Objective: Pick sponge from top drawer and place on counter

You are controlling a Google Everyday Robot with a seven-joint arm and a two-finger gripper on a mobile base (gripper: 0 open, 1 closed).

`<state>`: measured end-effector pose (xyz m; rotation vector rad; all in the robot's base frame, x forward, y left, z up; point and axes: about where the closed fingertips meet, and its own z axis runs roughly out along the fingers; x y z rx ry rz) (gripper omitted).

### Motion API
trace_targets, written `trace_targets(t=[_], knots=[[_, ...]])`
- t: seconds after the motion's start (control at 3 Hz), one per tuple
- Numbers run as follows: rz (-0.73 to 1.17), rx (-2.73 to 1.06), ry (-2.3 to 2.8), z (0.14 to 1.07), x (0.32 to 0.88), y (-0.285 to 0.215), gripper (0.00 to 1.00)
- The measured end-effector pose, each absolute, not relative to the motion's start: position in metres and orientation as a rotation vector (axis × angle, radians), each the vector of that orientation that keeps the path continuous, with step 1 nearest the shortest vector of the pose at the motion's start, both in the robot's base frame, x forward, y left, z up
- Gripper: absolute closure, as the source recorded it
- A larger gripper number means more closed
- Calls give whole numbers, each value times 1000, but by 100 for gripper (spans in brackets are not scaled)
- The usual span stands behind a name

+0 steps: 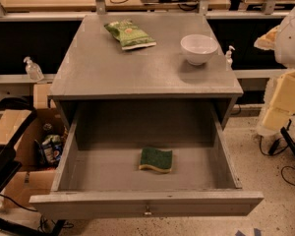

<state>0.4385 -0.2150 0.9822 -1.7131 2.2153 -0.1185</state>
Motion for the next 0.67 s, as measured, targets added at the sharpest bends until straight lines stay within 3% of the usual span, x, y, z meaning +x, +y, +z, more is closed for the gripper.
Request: trace_targets(t=[0.67], knots=[[-72, -1668, 2183, 968, 439, -208, 0]])
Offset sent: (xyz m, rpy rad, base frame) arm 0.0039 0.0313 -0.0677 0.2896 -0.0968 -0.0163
